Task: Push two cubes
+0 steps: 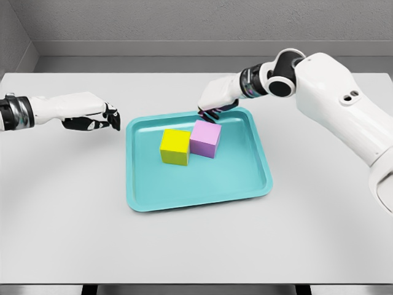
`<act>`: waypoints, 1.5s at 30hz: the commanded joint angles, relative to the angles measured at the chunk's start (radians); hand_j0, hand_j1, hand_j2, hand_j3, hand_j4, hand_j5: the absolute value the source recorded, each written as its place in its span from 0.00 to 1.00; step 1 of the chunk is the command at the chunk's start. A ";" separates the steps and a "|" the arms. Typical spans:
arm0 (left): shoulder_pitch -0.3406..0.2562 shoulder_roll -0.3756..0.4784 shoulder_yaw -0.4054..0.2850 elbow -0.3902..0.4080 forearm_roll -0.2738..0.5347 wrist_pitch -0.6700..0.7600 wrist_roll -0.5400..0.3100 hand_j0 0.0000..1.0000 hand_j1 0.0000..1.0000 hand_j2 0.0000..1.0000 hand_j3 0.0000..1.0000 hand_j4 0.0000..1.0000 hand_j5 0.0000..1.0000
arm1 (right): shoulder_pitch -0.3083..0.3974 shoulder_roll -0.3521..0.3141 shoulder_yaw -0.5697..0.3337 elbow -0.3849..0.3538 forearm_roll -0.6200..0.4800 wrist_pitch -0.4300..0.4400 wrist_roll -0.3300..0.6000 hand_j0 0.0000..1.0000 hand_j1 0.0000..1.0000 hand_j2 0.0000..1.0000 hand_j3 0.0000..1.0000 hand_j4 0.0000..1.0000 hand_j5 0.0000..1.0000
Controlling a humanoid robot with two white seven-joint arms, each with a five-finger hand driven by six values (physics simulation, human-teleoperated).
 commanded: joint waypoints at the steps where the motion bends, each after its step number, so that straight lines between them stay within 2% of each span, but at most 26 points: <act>1: 0.000 0.001 0.001 -0.005 0.006 0.003 0.000 0.40 0.40 0.40 0.40 0.40 0.40 | 0.000 0.001 0.013 -0.006 -0.003 -0.002 0.000 0.32 0.32 0.32 0.32 0.32 0.32; 5: 0.000 0.003 0.001 -0.005 0.006 0.003 0.000 0.40 0.40 0.40 0.40 0.40 0.40 | 0.005 0.000 0.013 -0.040 -0.007 -0.004 0.000 0.32 0.32 0.32 0.32 0.32 0.32; 19: 0.000 0.003 0.001 -0.005 0.006 0.003 0.000 0.40 0.40 0.40 0.40 0.40 0.40 | 0.008 -0.017 0.013 -0.084 -0.012 -0.015 0.000 0.32 0.32 0.32 0.32 0.32 0.32; 35: 0.000 0.003 0.001 -0.005 0.006 0.003 0.000 0.40 0.40 0.40 0.40 0.40 0.40 | 0.017 -0.028 0.030 -0.103 -0.012 -0.015 0.000 0.31 0.31 0.31 0.31 0.31 0.31; 43: 0.000 0.003 0.001 -0.005 0.006 0.003 0.000 0.40 0.40 0.40 0.40 0.40 0.40 | 0.014 -0.031 0.005 -0.101 -0.017 -0.015 0.000 0.31 0.31 0.31 0.31 0.31 0.31; 44: 0.000 0.003 0.001 -0.005 0.006 0.003 0.000 0.40 0.40 0.40 0.40 0.40 0.40 | 0.014 -0.031 -0.016 -0.101 -0.017 -0.015 0.000 0.31 0.31 0.31 0.31 0.31 0.31; 45: 0.000 0.003 0.001 -0.005 0.006 0.003 0.000 0.40 0.40 0.40 0.40 0.40 0.40 | 0.017 -0.034 -0.074 -0.099 -0.018 -0.015 0.000 0.31 0.31 0.31 0.31 0.31 0.31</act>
